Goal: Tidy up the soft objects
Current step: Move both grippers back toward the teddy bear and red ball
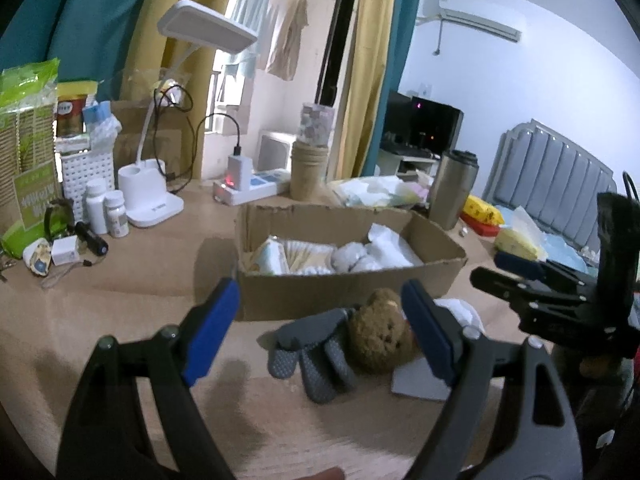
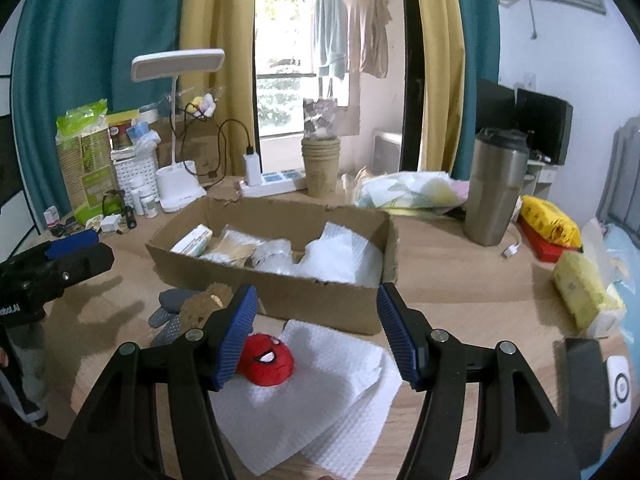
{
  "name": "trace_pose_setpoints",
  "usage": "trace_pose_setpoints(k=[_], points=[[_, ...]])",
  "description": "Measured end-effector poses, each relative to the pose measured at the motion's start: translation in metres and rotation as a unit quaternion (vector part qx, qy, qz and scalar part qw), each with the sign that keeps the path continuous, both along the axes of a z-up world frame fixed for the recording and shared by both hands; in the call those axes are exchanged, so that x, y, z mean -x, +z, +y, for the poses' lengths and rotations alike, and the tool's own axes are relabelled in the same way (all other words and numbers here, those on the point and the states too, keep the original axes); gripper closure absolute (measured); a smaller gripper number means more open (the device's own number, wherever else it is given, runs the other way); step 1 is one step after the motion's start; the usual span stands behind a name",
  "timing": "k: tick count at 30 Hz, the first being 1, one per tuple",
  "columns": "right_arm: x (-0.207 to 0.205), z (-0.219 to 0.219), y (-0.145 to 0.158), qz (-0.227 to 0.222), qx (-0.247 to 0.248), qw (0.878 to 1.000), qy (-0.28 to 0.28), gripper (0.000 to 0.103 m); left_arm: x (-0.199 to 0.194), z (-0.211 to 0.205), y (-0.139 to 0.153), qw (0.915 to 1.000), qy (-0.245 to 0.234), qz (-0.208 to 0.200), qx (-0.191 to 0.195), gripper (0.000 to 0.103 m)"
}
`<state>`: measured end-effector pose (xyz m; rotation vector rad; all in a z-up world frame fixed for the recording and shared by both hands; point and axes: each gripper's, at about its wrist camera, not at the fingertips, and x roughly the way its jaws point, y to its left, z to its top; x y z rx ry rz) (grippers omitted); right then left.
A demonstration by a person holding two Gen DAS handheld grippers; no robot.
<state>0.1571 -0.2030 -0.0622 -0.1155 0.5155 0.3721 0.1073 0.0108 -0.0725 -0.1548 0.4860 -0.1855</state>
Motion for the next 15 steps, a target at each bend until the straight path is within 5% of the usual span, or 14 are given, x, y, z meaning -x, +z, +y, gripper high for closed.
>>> trace_pose_setpoints(k=[15], points=[[-0.018, 0.017, -0.036, 0.093, -0.023, 0.995, 0.024, 0.037, 0.000, -0.010, -0.009, 0.9991, -0.009, 0.008, -0.040, 0.019]])
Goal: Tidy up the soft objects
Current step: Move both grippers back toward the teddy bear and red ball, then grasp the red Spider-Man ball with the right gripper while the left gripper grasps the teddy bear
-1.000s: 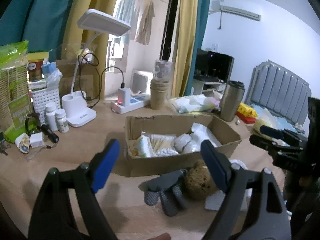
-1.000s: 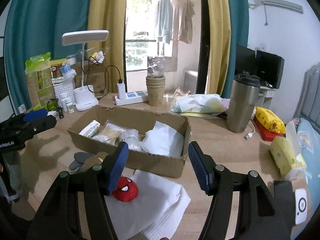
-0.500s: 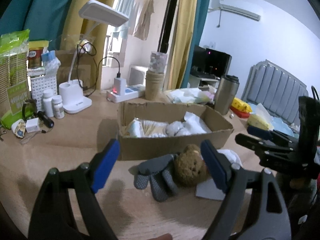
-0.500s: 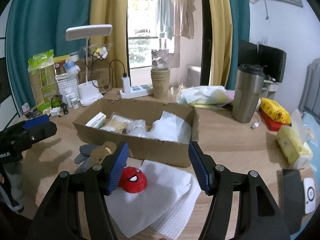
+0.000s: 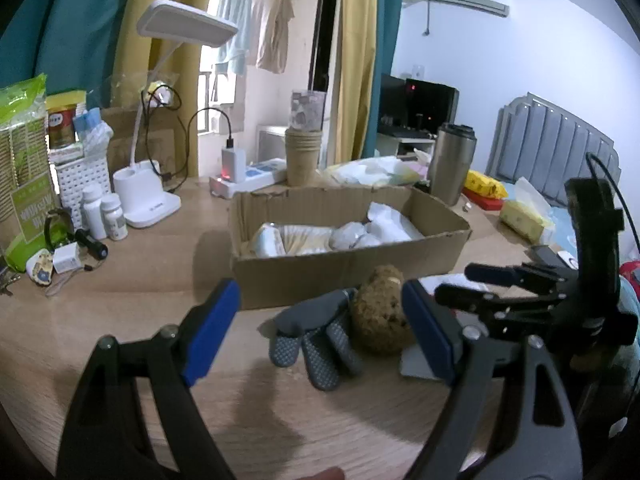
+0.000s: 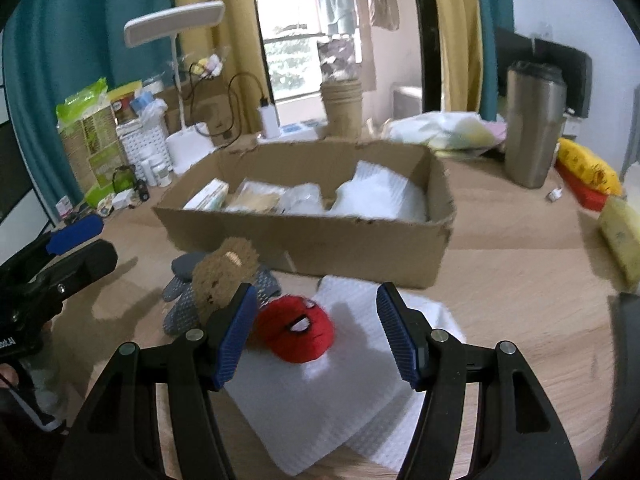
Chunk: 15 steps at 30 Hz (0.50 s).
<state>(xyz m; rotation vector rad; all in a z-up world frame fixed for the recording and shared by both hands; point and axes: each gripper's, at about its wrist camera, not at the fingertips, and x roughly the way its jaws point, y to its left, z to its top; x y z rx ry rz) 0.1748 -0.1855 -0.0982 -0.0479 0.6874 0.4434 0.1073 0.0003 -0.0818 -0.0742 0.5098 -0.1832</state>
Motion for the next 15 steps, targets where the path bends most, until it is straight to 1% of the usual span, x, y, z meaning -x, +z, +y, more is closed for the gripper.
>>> trace_pose_setpoints(k=[9, 12, 14, 15], points=[[-0.006, 0.009, -0.013, 0.031, 0.001, 0.999, 0.007, 0.038, -0.002, -0.001, -0.002, 1.0000, -0.002, 0.005, -0.003, 0.019], [-0.009, 0.010, -0.018, 0.044, 0.003, 0.999, 0.006, 0.038, -0.004, -0.004, -0.003, 0.9999, -0.007, 0.008, -0.010, 0.019], [-0.009, 0.009, -0.019, 0.046, 0.002, 0.999, 0.007, 0.040, -0.006, -0.008, -0.003, 0.9997, -0.011, 0.009, -0.019, 0.019], [-0.009, 0.010, -0.020, 0.048, 0.000, 0.999, 0.009, 0.049, -0.008, -0.010, -0.003, 0.9996, -0.013, 0.011, -0.024, 0.019]])
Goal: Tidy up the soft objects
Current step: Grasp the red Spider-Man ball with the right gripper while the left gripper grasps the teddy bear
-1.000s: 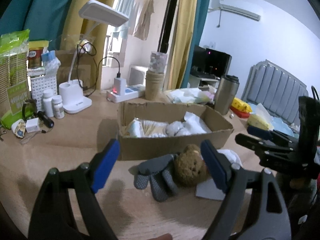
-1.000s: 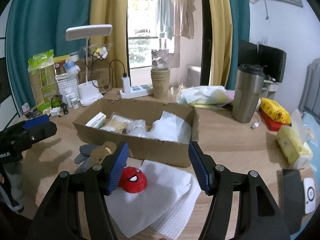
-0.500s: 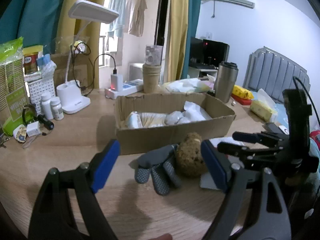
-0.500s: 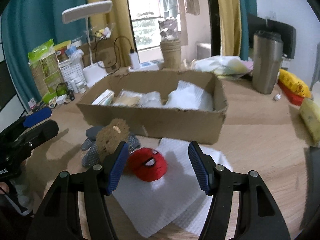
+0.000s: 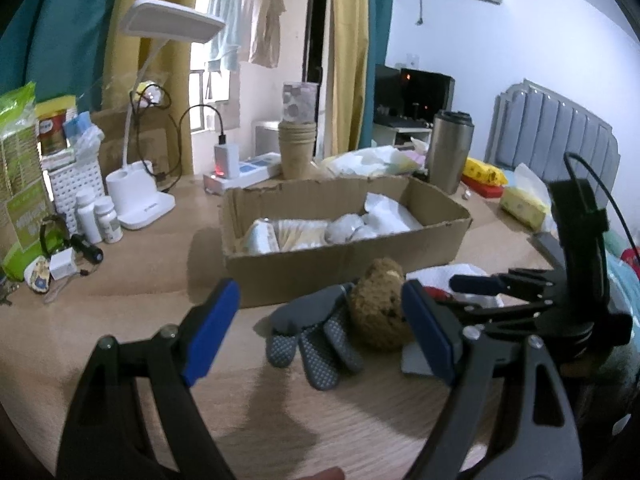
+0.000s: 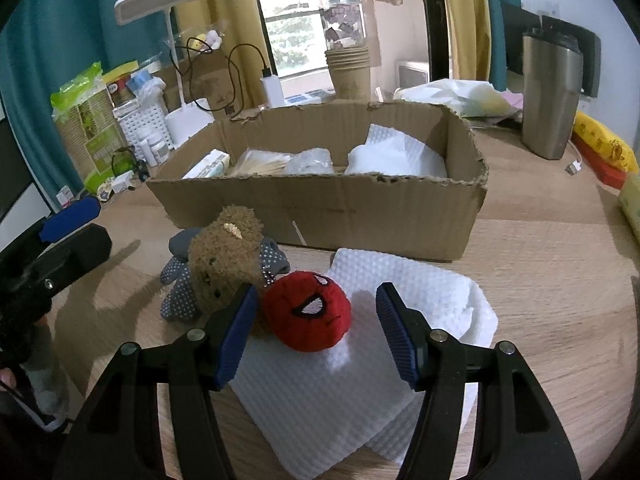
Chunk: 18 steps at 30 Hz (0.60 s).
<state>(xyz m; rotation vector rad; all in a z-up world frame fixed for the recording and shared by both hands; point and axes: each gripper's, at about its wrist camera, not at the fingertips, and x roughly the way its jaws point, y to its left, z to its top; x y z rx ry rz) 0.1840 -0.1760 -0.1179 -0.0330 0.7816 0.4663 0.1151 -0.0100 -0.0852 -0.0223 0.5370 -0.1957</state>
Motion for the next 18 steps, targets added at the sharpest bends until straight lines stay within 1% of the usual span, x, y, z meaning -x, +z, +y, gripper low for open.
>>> trace_pose_setpoints(k=[1, 4, 6, 12, 18], points=[[-0.001, 0.000, -0.001, 0.004, -0.001, 1.000, 0.002, 0.055, -0.001, -0.001, 0.000, 1.0000, -0.002, 0.001, -0.002, 0.019], [-0.004, 0.001, -0.005, 0.019, -0.011, 1.000, 0.011, 0.058, -0.004, -0.007, -0.001, 0.9999, -0.007, 0.005, -0.009, 0.019], [-0.003, 0.001, -0.004, 0.015, -0.012, 1.000, 0.012, 0.059, -0.006, -0.011, -0.002, 0.9998, -0.010, 0.009, -0.014, 0.019], [0.004, -0.006, 0.004, -0.006, -0.027, 1.000, 0.008, 0.060, -0.014, -0.026, -0.007, 0.9990, -0.021, 0.022, -0.034, 0.019], [0.009, -0.026, 0.014, -0.027, -0.040, 0.999, -0.008, 0.060, -0.022, -0.048, -0.013, 0.9957, -0.064, 0.042, -0.053, 0.019]])
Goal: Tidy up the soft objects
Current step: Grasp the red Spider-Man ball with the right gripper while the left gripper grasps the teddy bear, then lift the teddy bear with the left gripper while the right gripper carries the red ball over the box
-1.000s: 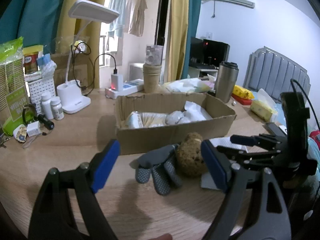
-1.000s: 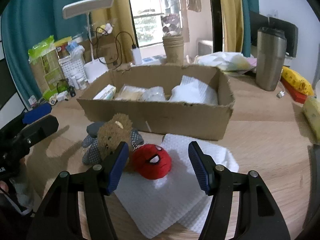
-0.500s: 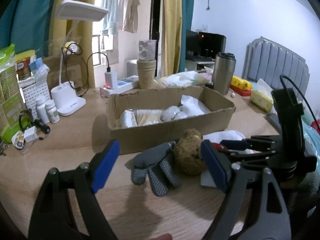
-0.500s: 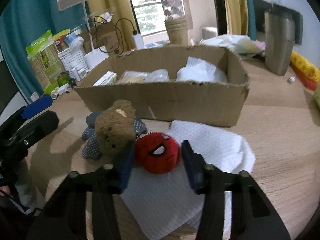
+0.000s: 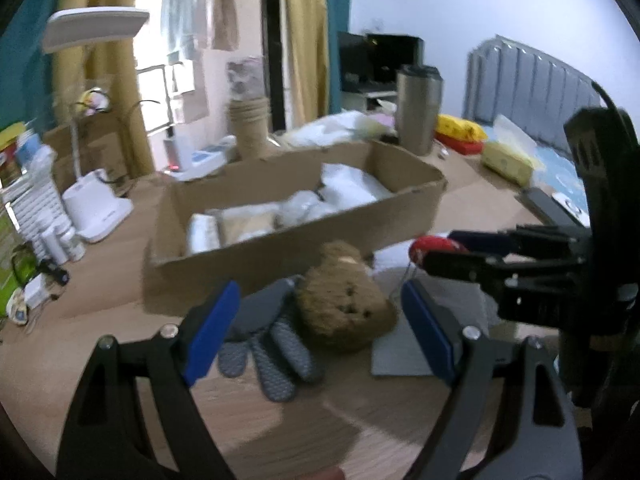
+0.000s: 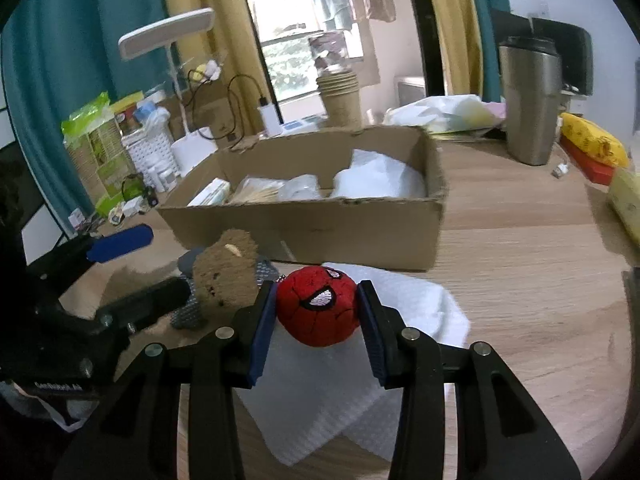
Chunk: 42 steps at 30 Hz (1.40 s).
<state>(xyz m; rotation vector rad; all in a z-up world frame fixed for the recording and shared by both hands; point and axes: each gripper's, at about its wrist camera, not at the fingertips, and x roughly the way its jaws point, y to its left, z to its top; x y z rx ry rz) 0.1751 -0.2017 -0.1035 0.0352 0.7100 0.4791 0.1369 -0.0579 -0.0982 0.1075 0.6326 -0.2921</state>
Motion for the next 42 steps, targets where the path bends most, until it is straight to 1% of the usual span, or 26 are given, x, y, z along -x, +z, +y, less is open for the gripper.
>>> trace_pose_setpoints(k=[5, 10, 14, 17, 19, 20, 22, 23, 25, 30, 33, 35, 36, 42], points=[[0.001, -0.016, 0.000, -0.002, -0.009, 1.000, -0.015, 0.060, -0.008, -0.016, -0.004, 0.9996, -0.017, 0.013, -0.016, 0.019], [0.008, -0.026, 0.004, -0.014, -0.037, 0.999, -0.006, 0.060, -0.020, -0.026, -0.014, 0.9986, -0.010, 0.036, -0.038, 0.019], [0.012, -0.029, 0.006, -0.023, -0.041, 0.999, -0.003, 0.060, -0.023, -0.031, -0.018, 0.9971, 0.004, 0.024, -0.073, 0.019], [0.012, -0.031, 0.006, -0.023, -0.046, 0.999, -0.005, 0.060, -0.024, -0.033, -0.020, 0.9965, 0.003, 0.024, -0.080, 0.020], [0.011, -0.033, 0.005, -0.022, -0.049, 0.999, -0.006, 0.060, -0.026, -0.034, -0.022, 0.9962, 0.000, 0.028, -0.082, 0.034], [0.011, -0.033, 0.005, -0.022, -0.049, 0.999, -0.006, 0.060, -0.027, -0.034, -0.024, 0.9959, 0.000, 0.033, -0.084, 0.042], [0.011, -0.034, 0.005, -0.022, -0.049, 0.999, -0.005, 0.060, -0.027, -0.034, -0.026, 0.9956, -0.002, 0.037, -0.086, 0.045], [0.011, -0.033, 0.004, -0.022, -0.049, 0.999, -0.004, 0.060, -0.027, -0.035, -0.027, 0.9952, -0.003, 0.036, -0.091, 0.048], [0.012, -0.033, 0.004, -0.024, -0.049, 0.999, -0.001, 0.060, -0.024, -0.037, -0.028, 0.9948, -0.006, 0.030, -0.097, 0.049], [0.013, -0.029, 0.003, -0.026, -0.046, 0.999, 0.005, 0.060, -0.017, -0.036, -0.022, 0.9958, -0.015, 0.017, -0.088, 0.058], [0.015, -0.028, 0.004, -0.029, -0.045, 0.999, 0.005, 0.060, -0.014, -0.033, -0.017, 0.9966, -0.019, 0.016, -0.078, 0.060], [0.015, -0.028, 0.005, -0.031, -0.044, 0.999, 0.004, 0.060, -0.011, -0.030, -0.014, 0.9978, -0.024, 0.014, -0.060, 0.060], [0.015, -0.028, 0.006, -0.032, -0.044, 0.998, 0.004, 0.060, -0.008, -0.029, -0.011, 0.9983, -0.025, 0.009, -0.052, 0.060], [0.022, -0.026, 0.013, -0.048, -0.043, 0.998, 0.017, 0.060, 0.010, -0.020, 0.010, 0.9989, -0.020, -0.032, -0.030, 0.061]])
